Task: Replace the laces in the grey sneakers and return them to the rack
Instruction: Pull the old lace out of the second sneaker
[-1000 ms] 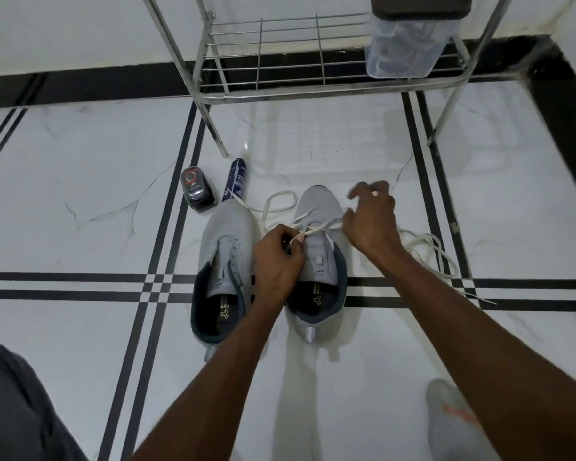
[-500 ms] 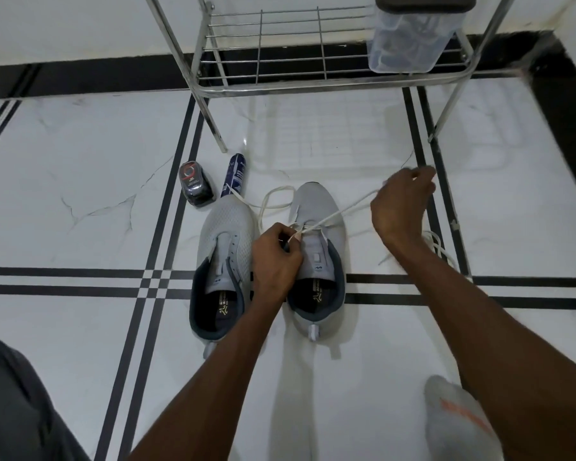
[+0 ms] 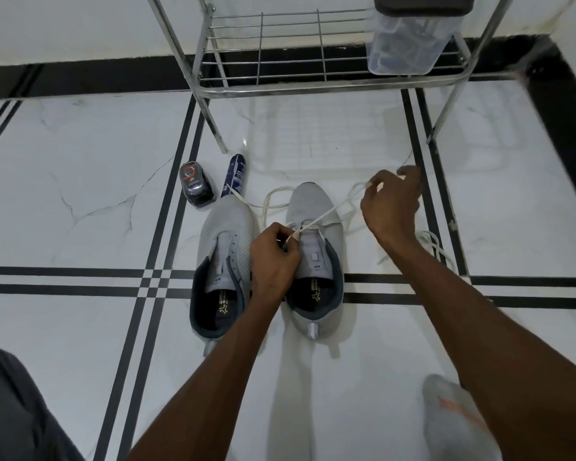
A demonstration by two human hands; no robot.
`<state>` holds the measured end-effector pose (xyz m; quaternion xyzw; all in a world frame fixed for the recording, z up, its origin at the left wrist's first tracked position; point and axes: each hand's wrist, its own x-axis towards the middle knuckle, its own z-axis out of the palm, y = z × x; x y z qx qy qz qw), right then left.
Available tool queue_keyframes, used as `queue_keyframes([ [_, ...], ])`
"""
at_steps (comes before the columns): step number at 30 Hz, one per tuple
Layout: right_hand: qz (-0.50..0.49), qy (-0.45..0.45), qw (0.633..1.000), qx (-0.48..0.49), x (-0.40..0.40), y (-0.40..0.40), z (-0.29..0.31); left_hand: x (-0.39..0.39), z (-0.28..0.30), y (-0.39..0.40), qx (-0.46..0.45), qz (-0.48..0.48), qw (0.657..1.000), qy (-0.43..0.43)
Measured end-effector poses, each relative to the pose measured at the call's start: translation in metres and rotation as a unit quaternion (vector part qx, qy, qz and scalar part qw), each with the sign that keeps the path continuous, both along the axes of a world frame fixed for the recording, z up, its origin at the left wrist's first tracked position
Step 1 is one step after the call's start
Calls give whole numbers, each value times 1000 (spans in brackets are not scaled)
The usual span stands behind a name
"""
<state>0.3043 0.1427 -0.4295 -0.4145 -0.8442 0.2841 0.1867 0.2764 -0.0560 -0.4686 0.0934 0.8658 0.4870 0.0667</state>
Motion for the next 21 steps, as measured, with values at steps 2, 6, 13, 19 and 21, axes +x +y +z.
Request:
queue_keyframes([
  [2, 73, -29, 997, 4, 2, -3, 5, 2, 1, 1, 1, 0, 1000, -2],
  [6, 280, -183, 942, -16, -5, -47, 0, 2, 3, 1, -9, -5, 1000, 8],
  [13, 359, -193, 908, 92, -11, -60, -10, 2, 1, 0, -21, -18, 1000, 15],
  [19, 116, -39, 992, -15, -3, -1, -11, 2, -3, -5, -42, -5, 999, 15],
  [21, 142, -117, 982, -45, 0, 5, -3, 3, 1, -4, -53, -13, 998, 22],
])
